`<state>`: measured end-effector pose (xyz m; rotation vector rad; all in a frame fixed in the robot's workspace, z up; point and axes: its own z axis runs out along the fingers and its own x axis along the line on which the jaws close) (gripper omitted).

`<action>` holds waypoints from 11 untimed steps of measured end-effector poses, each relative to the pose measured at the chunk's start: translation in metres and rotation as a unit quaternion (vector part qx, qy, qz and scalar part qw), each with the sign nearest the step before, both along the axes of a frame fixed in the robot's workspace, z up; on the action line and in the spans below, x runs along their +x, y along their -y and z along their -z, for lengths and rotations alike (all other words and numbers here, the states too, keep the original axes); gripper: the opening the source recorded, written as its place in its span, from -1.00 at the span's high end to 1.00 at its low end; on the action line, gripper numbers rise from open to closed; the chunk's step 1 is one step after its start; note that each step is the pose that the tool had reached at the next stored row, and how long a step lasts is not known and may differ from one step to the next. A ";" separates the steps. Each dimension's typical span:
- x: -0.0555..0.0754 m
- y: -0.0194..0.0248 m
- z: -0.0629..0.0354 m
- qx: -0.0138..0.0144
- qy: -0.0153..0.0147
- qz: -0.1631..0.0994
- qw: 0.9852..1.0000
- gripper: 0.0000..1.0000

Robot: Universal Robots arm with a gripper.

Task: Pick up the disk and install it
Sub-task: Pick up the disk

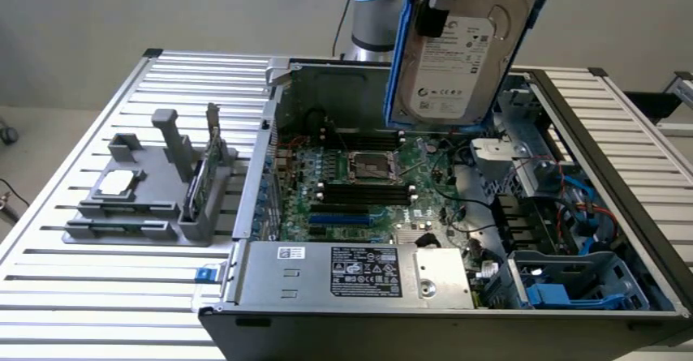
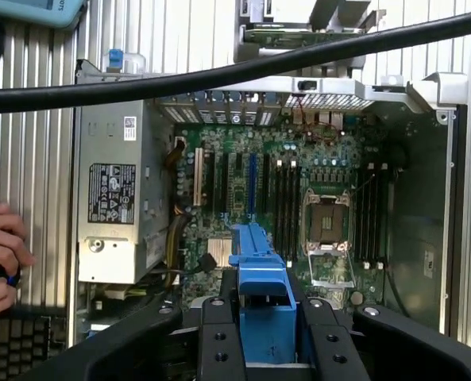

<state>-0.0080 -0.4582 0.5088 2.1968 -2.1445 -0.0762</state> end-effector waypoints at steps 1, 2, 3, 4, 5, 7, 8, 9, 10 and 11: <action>0.001 0.0026 0.0000 0.000 0.000 0.000 1.000 0.35; 0.003 0.0052 0.0001 0.000 0.001 0.000 1.000 0.35; 0.004 0.0079 0.0001 0.000 0.001 0.000 1.000 0.35; 0.005 0.0107 0.0002 0.000 0.002 0.000 1.000 0.35; 0.007 0.0134 0.0002 0.000 0.002 0.000 1.000 0.35; 0.010 0.0187 0.0002 0.000 0.003 0.000 1.000 0.35; 0.011 0.0213 0.0003 0.000 0.003 0.000 1.000 0.35; 0.013 0.0240 0.0003 0.000 0.004 0.000 1.000 0.35; 0.015 0.0267 0.0003 0.000 0.004 0.000 1.000 0.35; 0.016 0.0294 0.0003 0.000 0.005 0.000 1.000 0.35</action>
